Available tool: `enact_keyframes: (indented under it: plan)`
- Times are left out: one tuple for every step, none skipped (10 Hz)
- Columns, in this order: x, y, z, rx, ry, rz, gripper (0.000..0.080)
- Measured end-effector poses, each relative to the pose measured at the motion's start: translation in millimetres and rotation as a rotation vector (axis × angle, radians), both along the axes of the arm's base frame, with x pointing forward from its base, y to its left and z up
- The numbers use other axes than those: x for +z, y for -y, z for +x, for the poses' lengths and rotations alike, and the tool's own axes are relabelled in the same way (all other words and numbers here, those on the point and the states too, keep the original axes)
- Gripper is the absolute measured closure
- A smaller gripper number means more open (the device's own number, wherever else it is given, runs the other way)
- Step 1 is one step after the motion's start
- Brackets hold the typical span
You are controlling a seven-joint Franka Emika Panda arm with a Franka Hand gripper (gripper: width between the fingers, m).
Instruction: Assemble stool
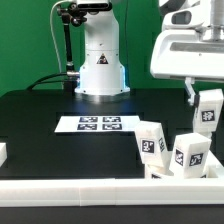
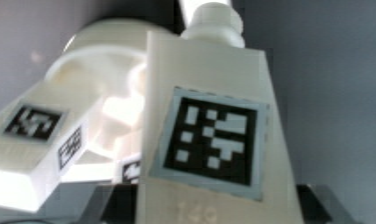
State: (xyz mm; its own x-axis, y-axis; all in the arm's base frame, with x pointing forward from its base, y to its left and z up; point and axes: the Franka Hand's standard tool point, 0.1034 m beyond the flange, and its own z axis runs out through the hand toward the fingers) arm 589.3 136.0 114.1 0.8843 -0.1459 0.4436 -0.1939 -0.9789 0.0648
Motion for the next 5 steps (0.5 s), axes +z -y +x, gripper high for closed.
enact_keyframes:
  plan:
    - [-1.4, -2.5, -1.2, 0.003, -0.002, 0.0, 0.0472]
    - [-1.8, -4.2, -1.7, 0.007, -0.003, 0.0, 0.0472]
    - [-1.8, -3.6, -1.6, 0.007, -0.003, 0.0, 0.0472]
    - [-2.2, -3.4, -1.3, 0.02, -0.005, -0.008, 0.0472]
    - [-4.1, -1.5, 2.0, 0.071, -0.011, -0.042, 0.0472]
